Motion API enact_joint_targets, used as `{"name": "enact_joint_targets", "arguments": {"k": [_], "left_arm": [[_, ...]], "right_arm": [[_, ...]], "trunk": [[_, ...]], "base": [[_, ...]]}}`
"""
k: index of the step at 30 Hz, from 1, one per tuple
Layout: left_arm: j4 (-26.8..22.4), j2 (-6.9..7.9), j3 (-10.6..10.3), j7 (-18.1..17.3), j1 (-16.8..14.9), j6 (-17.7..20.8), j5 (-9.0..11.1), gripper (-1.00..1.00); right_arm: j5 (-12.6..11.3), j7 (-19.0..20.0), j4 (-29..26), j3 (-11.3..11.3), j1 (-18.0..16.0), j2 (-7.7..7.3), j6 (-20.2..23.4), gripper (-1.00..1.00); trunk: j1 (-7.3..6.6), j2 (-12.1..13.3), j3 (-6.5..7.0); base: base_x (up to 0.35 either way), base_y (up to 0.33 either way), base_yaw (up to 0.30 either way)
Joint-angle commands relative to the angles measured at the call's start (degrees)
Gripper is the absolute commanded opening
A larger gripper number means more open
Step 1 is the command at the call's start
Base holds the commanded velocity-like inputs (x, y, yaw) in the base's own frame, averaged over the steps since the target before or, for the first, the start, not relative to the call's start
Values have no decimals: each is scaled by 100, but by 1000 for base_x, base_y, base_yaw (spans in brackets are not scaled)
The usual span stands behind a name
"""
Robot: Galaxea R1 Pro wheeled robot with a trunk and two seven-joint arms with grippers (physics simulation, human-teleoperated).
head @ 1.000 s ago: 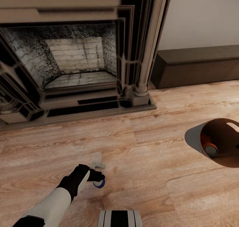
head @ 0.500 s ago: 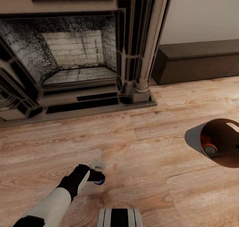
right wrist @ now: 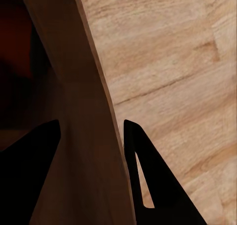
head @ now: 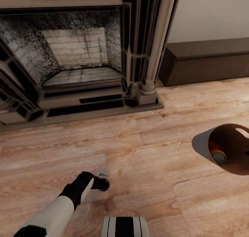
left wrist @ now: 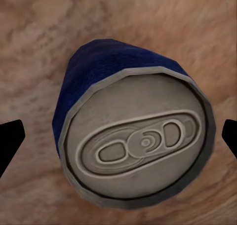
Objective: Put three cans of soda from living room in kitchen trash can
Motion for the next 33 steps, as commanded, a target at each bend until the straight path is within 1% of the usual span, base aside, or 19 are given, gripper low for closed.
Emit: {"name": "enact_joint_targets", "arguments": {"k": [1, 3, 8, 9, 17, 29, 31, 33], "left_arm": [[-1, 0, 1, 0, 0, 0, 0, 100], [-1, 0, 1, -4, 0, 0, 0, 100], [-1, 0, -1, -1, 0, -6, 0, 100], [-1, 3, -2, -3, 0, -10, 0, -100], [-1, 3, -1, 0, 0, -25, 0, -100], [-1, 0, 1, -7, 0, 8, -8, -100], [-1, 2, 1, -12, 0, 14, -8, -100], [-1, 6, 1, -15, 0, 20, -8, -100]], "right_arm": [[-62, 15, -2, -1, -6, 0, 11, -100], [-62, 15, -2, -1, -6, 1, 11, -100], [-62, 15, -2, -1, -6, 3, 11, -100], [-62, 15, -2, -1, -6, 3, 11, -100], [-62, 15, -2, -1, -1, 11, 11, -100], [-62, 15, -2, 3, 1, 20, 11, -100], [-65, 15, -2, 26, 2, 30, 11, -100], [-66, 15, 2, 113, 2, 35, 11, -100]], "trunk": [[1, -2, -22], [7, -5, -67], [7, -5, -67], [7, -5, -67], [7, -5, -67], [-24, 11, 199], [-30, 14, 244], [-35, 17, 288]], "base": [[0, 0, 0], [0, 0, 0], [0, 0, 0], [0, 0, 0], [0, 0, 0], [0, 0, 0], [0, 0, 0], [0, 0, 0]]}}
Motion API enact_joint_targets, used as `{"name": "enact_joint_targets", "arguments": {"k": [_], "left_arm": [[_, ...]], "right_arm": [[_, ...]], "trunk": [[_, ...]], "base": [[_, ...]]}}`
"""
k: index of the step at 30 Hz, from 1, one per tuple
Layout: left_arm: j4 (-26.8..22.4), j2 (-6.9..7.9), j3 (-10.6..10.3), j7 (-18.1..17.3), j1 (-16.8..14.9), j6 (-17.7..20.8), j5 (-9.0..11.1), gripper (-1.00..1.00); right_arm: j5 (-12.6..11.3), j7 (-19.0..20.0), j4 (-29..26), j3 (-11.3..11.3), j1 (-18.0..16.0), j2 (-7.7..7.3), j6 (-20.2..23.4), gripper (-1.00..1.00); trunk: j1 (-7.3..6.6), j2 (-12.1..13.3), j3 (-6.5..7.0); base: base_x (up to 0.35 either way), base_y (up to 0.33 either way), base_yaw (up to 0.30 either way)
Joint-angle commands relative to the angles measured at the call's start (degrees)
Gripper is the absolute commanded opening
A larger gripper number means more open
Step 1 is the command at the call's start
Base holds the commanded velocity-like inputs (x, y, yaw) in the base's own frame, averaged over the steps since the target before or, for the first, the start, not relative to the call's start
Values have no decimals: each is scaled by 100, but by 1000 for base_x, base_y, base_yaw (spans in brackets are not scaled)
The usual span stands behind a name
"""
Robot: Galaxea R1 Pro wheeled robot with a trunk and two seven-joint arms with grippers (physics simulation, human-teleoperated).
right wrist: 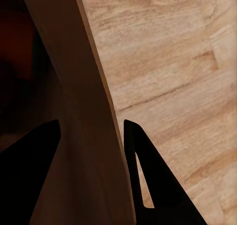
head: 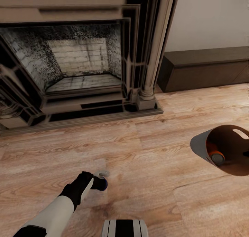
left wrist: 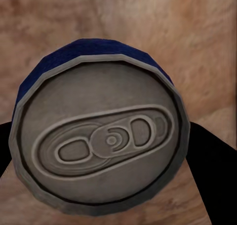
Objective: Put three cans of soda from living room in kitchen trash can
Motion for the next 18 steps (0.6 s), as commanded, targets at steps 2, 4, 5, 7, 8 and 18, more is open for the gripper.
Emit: {"name": "enact_joint_targets", "arguments": {"k": [2, 4, 5, 7, 8, 18], "left_arm": [[1, 7, -2, -2, 1, 9, -2, -100], [1, 24, -6, -22, 2, 16, -1, -100], [1, 35, -9, -64, 5, 19, 2, -100], [5, 46, -19, -226, 7, 21, -2, -100], [2, 49, -27, -378, 6, 27, -15, -100], [-1578, 129, -24, -591, -8, 1642, -10, -100]], "right_arm": [[-70, 20, 0, 105, -5, 9, 10, -100], [-86, 27, 2, 169, -5, 40, 10, -100], [-104, 34, 0, 198, -5, 78, 10, -100], [-119, 43, -3, 229, -5, 173, 10, -100], [-129, 53, -4, 251, -8, 285, 10, -100], [-143, 295, -6, 582, -6, 630, 10, -100]], "trunk": [[-5, 3, 46], [-11, 5, 90], [-13, 7, 112], [-18, 9, 156], [-21, 11, 178], [-47, 24, 400]], "base": [[0, 0, 0], [0, 0, 0], [0, 0, 0], [0, 0, 0], [0, 0, 0], [0, 0, 0]]}}
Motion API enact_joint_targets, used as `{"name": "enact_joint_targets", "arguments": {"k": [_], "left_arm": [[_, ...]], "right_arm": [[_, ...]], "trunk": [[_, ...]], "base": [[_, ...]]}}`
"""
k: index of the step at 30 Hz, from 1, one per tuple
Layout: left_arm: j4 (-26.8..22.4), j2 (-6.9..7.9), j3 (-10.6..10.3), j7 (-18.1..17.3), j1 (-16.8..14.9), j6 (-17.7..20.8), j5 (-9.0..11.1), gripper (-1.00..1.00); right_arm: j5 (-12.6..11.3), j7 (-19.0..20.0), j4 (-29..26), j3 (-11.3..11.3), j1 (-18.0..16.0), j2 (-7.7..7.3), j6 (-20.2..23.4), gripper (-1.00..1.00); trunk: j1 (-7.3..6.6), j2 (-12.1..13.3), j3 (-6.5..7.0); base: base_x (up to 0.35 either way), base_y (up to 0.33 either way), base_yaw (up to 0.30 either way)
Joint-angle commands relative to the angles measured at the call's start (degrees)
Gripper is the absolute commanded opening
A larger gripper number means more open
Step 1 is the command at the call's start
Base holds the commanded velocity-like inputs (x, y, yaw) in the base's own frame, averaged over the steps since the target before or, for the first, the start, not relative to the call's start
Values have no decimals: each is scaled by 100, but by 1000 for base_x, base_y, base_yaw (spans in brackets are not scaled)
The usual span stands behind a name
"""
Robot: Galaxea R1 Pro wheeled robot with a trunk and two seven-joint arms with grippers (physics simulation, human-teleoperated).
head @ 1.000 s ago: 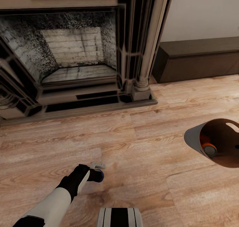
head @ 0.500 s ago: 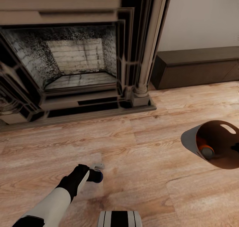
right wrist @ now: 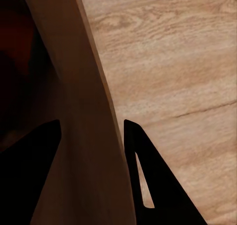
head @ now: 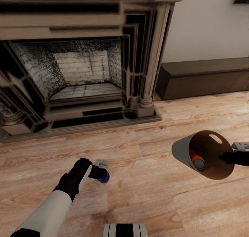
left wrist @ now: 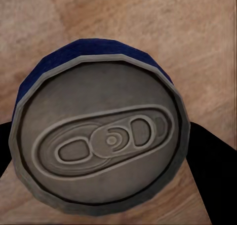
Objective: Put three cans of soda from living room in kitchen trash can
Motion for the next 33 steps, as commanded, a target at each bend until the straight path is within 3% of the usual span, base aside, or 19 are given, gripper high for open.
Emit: {"name": "enact_joint_targets", "arguments": {"k": [1, 3, 4, 7, 10, 13, 15, 16, 21, 25, 28, 33], "left_arm": [[-183, 51, 2, -125, 2, 163, 10, -100], [-395, 167, 4, -522, 2, 330, 9, -100], [-547, 313, 5, -1033, 1, 447, 0, -100], [-755, 501, 11, -1568, 0, 550, 6, -100], [-1054, 828, 41, -2274, -15, 726, 29, -100], [-1390, 1175, 54, -3449, -98, 848, 35, -100], [-1564, 1320, 60, -3929, -131, 848, 38, -100], [-1760, 1464, 65, -4371, -148, 848, 39, -100], [-1983, 1698, 75, -5155, -161, 848, 41, -100], [-2167, 1962, 123, -5991, -165, 848, 41, -100], [-2301, 2117, 137, -6392, -165, 848, 37, -100], [-2593, 2275, 228, -7123, -166, 848, 19, -100]], "right_arm": [[-124, 25, -2, 6, -4, 24, 25, -100], [-124, 34, 1, 11, -4, 88, 25, -100], [-119, 39, 3, 15, -4, 160, 25, -100], [-97, 42, 7, 80, -4, 256, 25, -100], [-80, 42, 22, 225, -5, 345, 25, -100], [-80, 43, 58, 393, -5, 393, 25, -100], [-83, 41, 77, 449, -5, 452, 25, -100], [-77, 38, 95, 480, -8, 529, 25, -100], [-73, 36, 143, 573, -9, 647, 25, -100], [-61, 11, 168, 634, -12, 872, 25, -100], [-54, -19, 171, 688, -12, 1029, 25, -100], [-45, -38, 247, 733, -16, 1156, 25, -100]], "trunk": [[-2, 2, 23], [-8, 4, 67], [-10, 6, 90], [-18, 10, 156], [-26, 14, 222], [-33, 18, 289], [-39, 20, 333], [-41, 22, 355], [-54, 28, 466], [-64, 34, 555], [-72, 38, 621], [-85, 44, 732]], "base": [[0, 0, 0], [0, 0, 0], [0, 0, 0], [0, 0, 0], [0, 0, 0], [0, 0, 0], [0, 0, 0], [0, 0, 0], [0, 0, 0], [0, 0, 0], [0, 0, 0], [0, 0, 0]]}}
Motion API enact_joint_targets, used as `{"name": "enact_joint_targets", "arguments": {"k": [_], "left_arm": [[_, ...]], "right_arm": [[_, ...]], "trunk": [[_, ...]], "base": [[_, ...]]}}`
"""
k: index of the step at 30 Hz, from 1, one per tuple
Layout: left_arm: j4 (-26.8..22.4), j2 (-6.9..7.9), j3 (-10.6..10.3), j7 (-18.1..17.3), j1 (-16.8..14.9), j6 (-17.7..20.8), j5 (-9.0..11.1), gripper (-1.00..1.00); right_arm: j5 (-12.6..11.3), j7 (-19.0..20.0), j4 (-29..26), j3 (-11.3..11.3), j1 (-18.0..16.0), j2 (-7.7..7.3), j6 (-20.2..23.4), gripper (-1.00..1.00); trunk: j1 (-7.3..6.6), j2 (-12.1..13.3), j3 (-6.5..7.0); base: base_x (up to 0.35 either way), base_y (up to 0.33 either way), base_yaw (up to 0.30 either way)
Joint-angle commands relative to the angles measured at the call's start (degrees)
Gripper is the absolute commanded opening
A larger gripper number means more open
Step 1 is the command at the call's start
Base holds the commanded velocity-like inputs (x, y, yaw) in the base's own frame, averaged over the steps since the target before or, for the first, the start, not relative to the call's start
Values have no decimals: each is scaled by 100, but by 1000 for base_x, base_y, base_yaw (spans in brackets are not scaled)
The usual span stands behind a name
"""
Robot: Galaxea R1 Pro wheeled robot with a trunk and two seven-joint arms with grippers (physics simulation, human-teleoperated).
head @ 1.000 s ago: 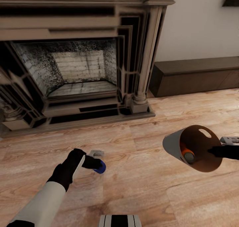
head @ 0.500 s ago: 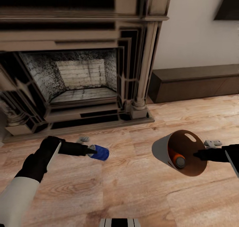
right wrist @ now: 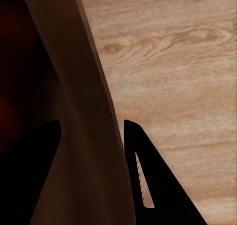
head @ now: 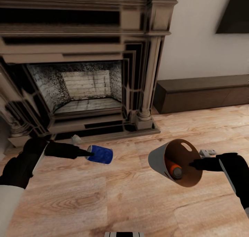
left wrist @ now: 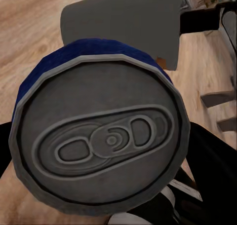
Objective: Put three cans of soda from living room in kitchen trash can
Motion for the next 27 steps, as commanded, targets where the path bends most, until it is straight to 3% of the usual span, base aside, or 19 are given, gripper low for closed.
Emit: {"name": "enact_joint_targets", "arguments": {"k": [1, 5, 8, 10, 14, 16, 18, 22, 27], "left_arm": [[-53, 11, 26, -82, 1, 0, -17, -100], [-383, 29, 119, -346, 9, 0, -31, -100], [-696, 5, 140, -404, 23, 0, -33, -100], [-808, 0, 142, -411, 28, 0, -33, -100], [-1051, -10, 137, -421, 32, 0, -44, -100], [-1125, -24, 128, -423, 36, 0, -38, -100], [-1193, -36, 121, -423, 42, 0, -36, -100], [-1386, -219, 100, -424, 89, 0, -4, -100], [-1657, -591, 89, -424, 108, 0, -6, -100]], "right_arm": [[-121, 13, 21, 4, -4, 10, 25, -100], [67, 7, 211, 59, -23, 190, 25, -100], [429, 6, 344, 76, -35, 485, 25, -100], [609, 6, 368, 79, -38, 603, 25, -100], [1185, 8, 460, 80, -43, 1017, 25, -100], [1330, 8, 504, 82, -43, 1159, 25, -100], [1366, 9, 534, 82, -44, 1207, 25, -100], [1437, -11, 588, 122, -44, 1341, 25, -100], [1558, -218, 611, 202, -44, 1516, 25, -100]], "trunk": [[-3, 2, 23], [-13, 7, 112], [-21, 11, 178], [-26, 14, 223], [-36, 19, 311], [-41, 22, 356], [-46, 24, 400], [-57, 30, 489], [-70, 36, 599]], "base": [[0, 0, 0], [0, 0, 0], [0, 0, 0], [0, 0, 0], [0, 0, 0], [0, 0, 0], [0, 0, 0], [0, 0, 0], [0, 0, 0]]}}
